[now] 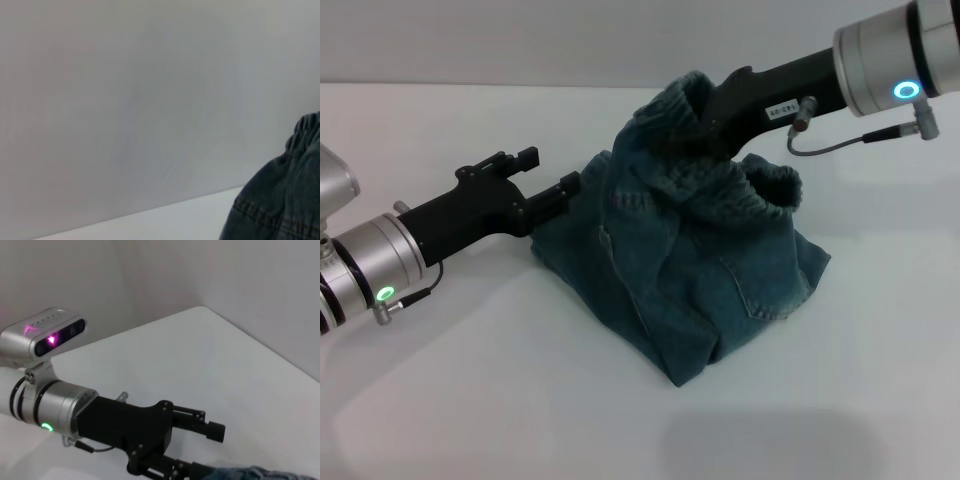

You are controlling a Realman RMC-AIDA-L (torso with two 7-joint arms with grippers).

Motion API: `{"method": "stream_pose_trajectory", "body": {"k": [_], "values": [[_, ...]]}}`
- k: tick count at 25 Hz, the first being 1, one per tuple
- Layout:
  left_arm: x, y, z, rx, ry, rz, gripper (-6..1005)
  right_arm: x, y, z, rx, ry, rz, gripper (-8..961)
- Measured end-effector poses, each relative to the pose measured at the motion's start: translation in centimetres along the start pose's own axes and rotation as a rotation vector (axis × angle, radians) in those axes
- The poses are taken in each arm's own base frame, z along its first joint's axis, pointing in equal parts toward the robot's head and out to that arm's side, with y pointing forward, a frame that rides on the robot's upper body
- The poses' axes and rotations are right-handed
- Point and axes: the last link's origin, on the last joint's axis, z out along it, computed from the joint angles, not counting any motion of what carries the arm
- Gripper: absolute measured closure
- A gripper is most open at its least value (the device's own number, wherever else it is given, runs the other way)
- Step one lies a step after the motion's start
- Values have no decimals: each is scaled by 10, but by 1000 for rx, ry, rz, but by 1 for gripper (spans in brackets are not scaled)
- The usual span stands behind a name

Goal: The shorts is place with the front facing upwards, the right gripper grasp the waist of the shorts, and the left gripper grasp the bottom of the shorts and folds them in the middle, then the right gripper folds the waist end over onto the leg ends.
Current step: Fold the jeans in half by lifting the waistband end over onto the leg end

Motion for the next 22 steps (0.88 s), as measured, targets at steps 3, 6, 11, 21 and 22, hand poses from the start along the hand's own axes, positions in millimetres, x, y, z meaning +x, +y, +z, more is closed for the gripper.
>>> {"method": "stream_pose_trajectory", "body": {"k": [3, 6, 11, 21, 22], "values": [[1, -5, -2, 32, 11, -6, 274, -4, 0, 5, 7, 2, -13, 836], [1, -10, -4, 73, 25, 0, 274, -6, 0, 9, 15, 4, -25, 750], [1, -12, -5, 87, 29, 4, 274, -9, -1, 13, 32, -7, -48, 553], [1, -20, -9, 153, 45, 11, 275, -17, 2, 29, 85, 26, -146, 512], [1, -24, -11, 176, 55, 15, 275, -17, 1, 30, 96, 25, -154, 512]]}}
